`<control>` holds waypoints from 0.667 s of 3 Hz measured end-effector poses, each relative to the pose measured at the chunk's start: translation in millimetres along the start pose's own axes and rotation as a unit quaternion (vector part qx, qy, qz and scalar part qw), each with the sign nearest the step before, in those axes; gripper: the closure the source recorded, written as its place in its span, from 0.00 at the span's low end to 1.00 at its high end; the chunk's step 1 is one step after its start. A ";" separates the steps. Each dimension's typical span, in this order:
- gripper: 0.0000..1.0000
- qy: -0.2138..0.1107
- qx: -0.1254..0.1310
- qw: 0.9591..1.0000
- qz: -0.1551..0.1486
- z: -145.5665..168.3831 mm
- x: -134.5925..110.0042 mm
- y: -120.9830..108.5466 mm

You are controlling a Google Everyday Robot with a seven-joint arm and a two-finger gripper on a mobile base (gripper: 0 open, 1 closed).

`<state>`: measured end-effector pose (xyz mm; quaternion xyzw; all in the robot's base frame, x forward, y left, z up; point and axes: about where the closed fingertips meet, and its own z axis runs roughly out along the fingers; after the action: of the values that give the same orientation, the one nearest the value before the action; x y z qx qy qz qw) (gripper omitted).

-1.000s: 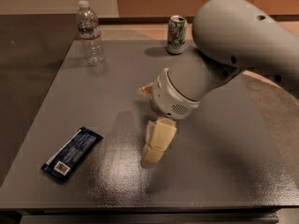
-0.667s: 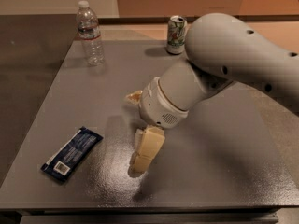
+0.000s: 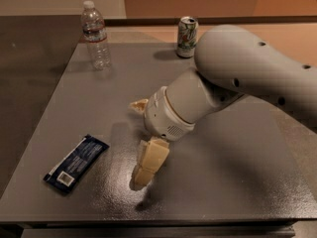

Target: Move rxbar blueberry near 7up can

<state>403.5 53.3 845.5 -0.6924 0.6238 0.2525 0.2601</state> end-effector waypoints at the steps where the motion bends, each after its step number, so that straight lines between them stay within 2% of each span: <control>1: 0.00 -0.031 0.026 0.999 -0.009 19.9 -4.7 -2.8; 2: 0.00 -0.063 0.050 0.997 0.000 39.0 -10.6 -10.2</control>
Offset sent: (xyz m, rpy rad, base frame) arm 0.0194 0.0525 -0.0335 0.2209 -0.0745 -0.1275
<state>411.6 88.3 824.3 -0.6611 0.6184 0.2641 0.3328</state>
